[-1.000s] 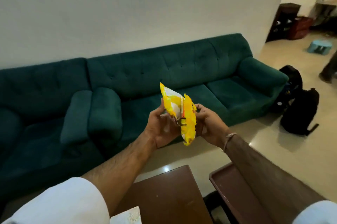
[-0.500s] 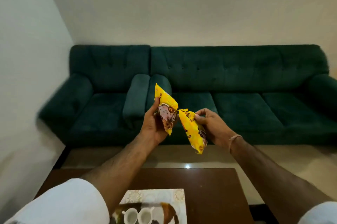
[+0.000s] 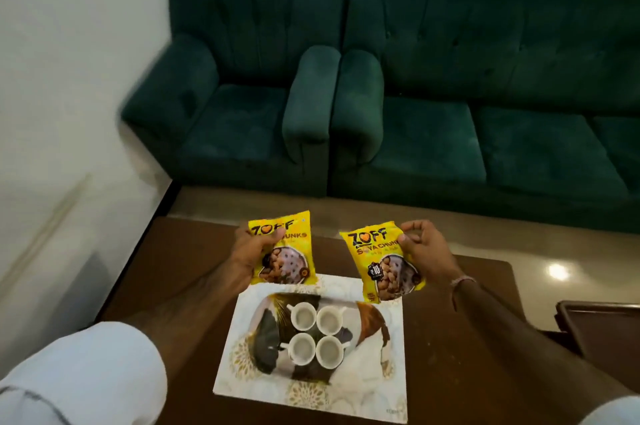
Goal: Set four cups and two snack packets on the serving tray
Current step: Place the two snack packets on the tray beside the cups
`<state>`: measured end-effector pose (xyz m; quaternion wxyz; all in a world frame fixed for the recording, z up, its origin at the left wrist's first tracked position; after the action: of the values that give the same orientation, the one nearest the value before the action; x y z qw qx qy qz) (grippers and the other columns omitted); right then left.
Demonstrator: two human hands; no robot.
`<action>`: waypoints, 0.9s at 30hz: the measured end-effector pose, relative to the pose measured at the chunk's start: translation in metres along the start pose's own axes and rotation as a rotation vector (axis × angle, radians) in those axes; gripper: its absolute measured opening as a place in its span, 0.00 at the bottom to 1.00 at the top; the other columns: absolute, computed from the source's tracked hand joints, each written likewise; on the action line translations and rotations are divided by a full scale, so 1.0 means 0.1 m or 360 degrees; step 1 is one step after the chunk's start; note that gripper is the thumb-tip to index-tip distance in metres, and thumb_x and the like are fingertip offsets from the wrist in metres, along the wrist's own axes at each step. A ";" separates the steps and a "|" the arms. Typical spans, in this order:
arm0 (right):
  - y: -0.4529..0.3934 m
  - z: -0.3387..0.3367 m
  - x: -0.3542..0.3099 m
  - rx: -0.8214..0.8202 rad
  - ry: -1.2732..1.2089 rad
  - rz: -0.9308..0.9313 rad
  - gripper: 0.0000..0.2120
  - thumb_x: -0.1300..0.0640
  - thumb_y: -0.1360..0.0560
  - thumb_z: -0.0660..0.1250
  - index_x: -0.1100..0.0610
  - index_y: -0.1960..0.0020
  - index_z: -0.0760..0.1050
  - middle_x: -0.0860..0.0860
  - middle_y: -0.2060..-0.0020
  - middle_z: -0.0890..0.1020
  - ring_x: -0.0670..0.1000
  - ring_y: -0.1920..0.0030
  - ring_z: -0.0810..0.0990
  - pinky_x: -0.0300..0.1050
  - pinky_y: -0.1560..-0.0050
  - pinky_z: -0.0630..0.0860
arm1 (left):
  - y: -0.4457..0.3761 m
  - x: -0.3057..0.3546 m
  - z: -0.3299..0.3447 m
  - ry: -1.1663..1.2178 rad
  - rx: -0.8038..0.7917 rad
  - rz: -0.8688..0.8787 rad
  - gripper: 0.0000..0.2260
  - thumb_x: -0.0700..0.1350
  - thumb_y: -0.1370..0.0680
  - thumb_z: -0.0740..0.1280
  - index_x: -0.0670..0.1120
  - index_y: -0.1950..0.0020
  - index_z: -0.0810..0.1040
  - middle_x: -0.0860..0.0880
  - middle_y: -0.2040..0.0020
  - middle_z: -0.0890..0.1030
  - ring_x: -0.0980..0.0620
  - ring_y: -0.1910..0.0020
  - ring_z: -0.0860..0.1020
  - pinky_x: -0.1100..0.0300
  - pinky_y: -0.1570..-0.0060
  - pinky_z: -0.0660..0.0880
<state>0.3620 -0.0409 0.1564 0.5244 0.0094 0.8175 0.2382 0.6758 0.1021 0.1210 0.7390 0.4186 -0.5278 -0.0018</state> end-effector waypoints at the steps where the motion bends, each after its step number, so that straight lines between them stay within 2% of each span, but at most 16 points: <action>1: 0.00 0.05 0.14 0.0009 0.0022 0.0031 0.07 0.63 0.22 0.66 0.54 0.48 0.71 0.60 0.50 0.83 0.55 0.52 0.83 0.53 0.49 0.81 | -0.04 -0.14 -0.12 -0.0065 0.0017 0.0005 0.25 0.43 0.37 0.81 0.36 0.44 0.81 0.36 0.47 0.84 0.38 0.50 0.84 0.37 0.47 0.79; 3: 0.02 0.13 0.43 0.0047 0.0044 0.0087 0.07 0.64 0.22 0.67 0.54 0.49 0.72 0.57 0.53 0.84 0.52 0.55 0.83 0.52 0.50 0.80 | -0.10 -0.45 -0.38 -0.0164 0.0061 -0.0051 0.20 0.44 0.41 0.81 0.39 0.53 0.85 0.38 0.52 0.86 0.42 0.57 0.86 0.47 0.56 0.83; 6: 0.04 0.24 0.91 0.0124 0.0120 0.0197 0.08 0.63 0.23 0.68 0.56 0.46 0.74 0.53 0.55 0.84 0.57 0.48 0.83 0.59 0.42 0.78 | -0.18 -0.88 -0.73 -0.0279 0.0137 -0.0139 0.20 0.45 0.42 0.83 0.42 0.54 0.85 0.43 0.56 0.87 0.45 0.59 0.86 0.56 0.64 0.81; 8: 0.08 0.30 1.20 0.0164 0.0106 0.0284 0.08 0.63 0.23 0.68 0.54 0.46 0.74 0.53 0.53 0.84 0.56 0.48 0.83 0.59 0.41 0.78 | -0.22 -1.13 -0.92 -0.0373 0.0167 -0.0194 0.18 0.46 0.40 0.83 0.42 0.54 0.85 0.44 0.57 0.87 0.45 0.58 0.86 0.55 0.61 0.81; 11: 0.10 0.43 1.62 0.0195 0.0149 0.0334 0.09 0.64 0.24 0.68 0.55 0.46 0.74 0.53 0.53 0.83 0.55 0.49 0.82 0.52 0.43 0.77 | -0.24 -1.47 -1.12 -0.0498 0.0176 -0.0228 0.16 0.44 0.35 0.81 0.42 0.51 0.84 0.45 0.57 0.87 0.45 0.58 0.86 0.53 0.59 0.82; 14: 0.12 0.54 1.98 0.0218 0.0220 0.0393 0.10 0.65 0.24 0.67 0.54 0.46 0.74 0.51 0.57 0.82 0.54 0.52 0.81 0.44 0.51 0.72 | -0.25 -1.76 -1.20 -0.0535 0.0141 -0.0257 0.16 0.43 0.32 0.79 0.40 0.47 0.83 0.42 0.53 0.87 0.41 0.53 0.85 0.43 0.47 0.80; 17: 0.16 0.62 2.28 0.0270 0.0284 0.0475 0.10 0.64 0.23 0.66 0.53 0.45 0.73 0.46 0.60 0.80 0.53 0.55 0.79 0.42 0.53 0.68 | -0.29 -1.99 -1.24 -0.0528 0.0206 -0.0250 0.15 0.40 0.30 0.78 0.39 0.46 0.82 0.40 0.52 0.86 0.40 0.52 0.85 0.40 0.45 0.79; 19: 0.19 0.66 2.43 0.0293 0.0336 0.0502 0.10 0.64 0.22 0.64 0.52 0.45 0.72 0.47 0.58 0.79 0.50 0.58 0.78 0.40 0.55 0.69 | -0.33 -2.13 -1.25 -0.0538 0.0234 -0.0242 0.16 0.39 0.30 0.78 0.39 0.45 0.82 0.39 0.51 0.86 0.40 0.51 0.84 0.40 0.44 0.78; 22: 0.25 0.70 2.57 0.0328 0.0401 0.0495 0.11 0.65 0.22 0.63 0.52 0.44 0.69 0.51 0.57 0.79 0.44 0.62 0.77 0.39 0.64 0.72 | -0.40 -2.23 -1.23 -0.0587 0.0293 -0.0179 0.17 0.41 0.31 0.79 0.41 0.44 0.81 0.43 0.51 0.86 0.44 0.50 0.84 0.48 0.45 0.79; 25: 0.30 0.78 2.65 0.0341 0.0413 0.0531 0.12 0.66 0.21 0.61 0.53 0.43 0.67 0.51 0.58 0.78 0.54 0.60 0.79 0.52 0.56 0.80 | -0.46 -2.26 -1.21 -0.0678 0.0377 -0.0084 0.14 0.44 0.33 0.80 0.45 0.52 0.81 0.55 0.61 0.86 0.57 0.58 0.84 0.64 0.60 0.76; 27: 0.30 0.83 2.67 0.0364 0.0441 0.0518 0.11 0.66 0.21 0.60 0.54 0.42 0.67 0.50 0.60 0.77 0.57 0.61 0.79 0.54 0.56 0.80 | -0.50 -2.28 -1.20 -0.0752 0.0410 -0.0045 0.15 0.46 0.34 0.81 0.46 0.53 0.81 0.54 0.61 0.86 0.57 0.60 0.84 0.64 0.61 0.76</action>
<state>0.3060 0.0879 -0.0870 0.3575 0.1677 0.8909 0.2245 0.6906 0.2447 -0.0984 0.5359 0.5045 -0.6756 -0.0427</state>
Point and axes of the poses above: each hand's wrist, its own y-axis away from the middle knuckle, its own z-axis out of the palm, x = y × z, the point moved 6 cm from there along -y, towards the middle knuckle
